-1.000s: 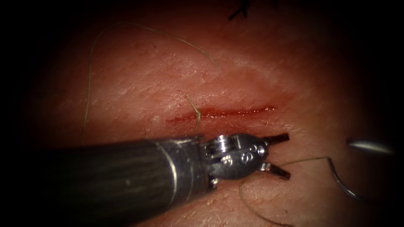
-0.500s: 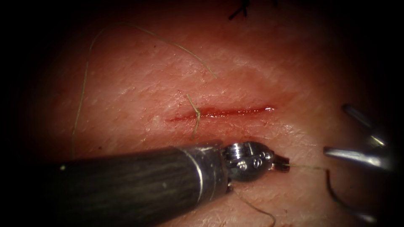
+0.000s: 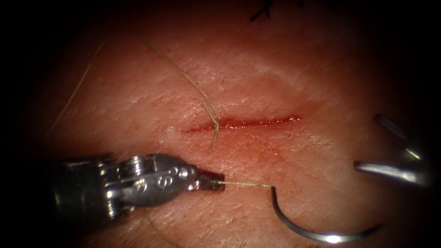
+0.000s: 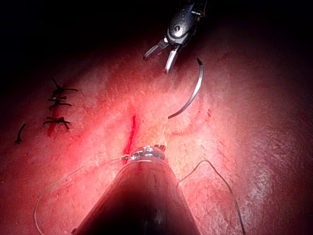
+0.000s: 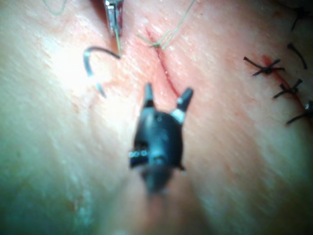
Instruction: Wound Closure
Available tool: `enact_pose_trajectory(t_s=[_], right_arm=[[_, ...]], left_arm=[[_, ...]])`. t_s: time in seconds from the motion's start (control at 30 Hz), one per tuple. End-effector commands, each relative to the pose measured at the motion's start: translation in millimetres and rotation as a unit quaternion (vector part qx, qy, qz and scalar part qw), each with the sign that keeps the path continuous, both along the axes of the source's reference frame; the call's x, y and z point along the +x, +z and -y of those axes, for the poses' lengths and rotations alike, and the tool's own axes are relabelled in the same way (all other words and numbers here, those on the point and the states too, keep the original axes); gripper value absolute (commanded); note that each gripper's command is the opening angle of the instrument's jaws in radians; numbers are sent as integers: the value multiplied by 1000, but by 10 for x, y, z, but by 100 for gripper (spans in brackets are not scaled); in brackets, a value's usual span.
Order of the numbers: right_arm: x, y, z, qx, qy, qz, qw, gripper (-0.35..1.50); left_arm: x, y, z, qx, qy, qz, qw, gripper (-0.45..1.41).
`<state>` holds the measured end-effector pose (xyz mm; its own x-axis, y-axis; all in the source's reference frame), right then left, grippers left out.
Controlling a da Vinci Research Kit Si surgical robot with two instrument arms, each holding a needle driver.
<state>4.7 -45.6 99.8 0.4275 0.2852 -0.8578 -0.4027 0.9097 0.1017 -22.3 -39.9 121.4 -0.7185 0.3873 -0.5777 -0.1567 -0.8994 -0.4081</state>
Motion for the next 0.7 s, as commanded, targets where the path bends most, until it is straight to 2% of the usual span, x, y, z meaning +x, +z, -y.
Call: enact_pose_trajectory(t_s=[0.03, 0.13, 0.27, 0.7], right_arm=[[8, 7, -1, -1, 1, -1, 1000, 111], [13, 7, -1, 0, 0, -2, 1000, 111], [18, 7, 0, 1, -1, -5, 1000, 111], [20, 6, 0, 1, -1, -5, 1000, 111]], left_arm=[[8, 2, -4, -8, -2, -5, 1000, -45], [32, 1, -15, -21, -12, -14, 1000, -45], [44, 11, -20, -37, -13, -28, 999, -45], [55, 65, 1, -91, -4, -59, 994, -45]])
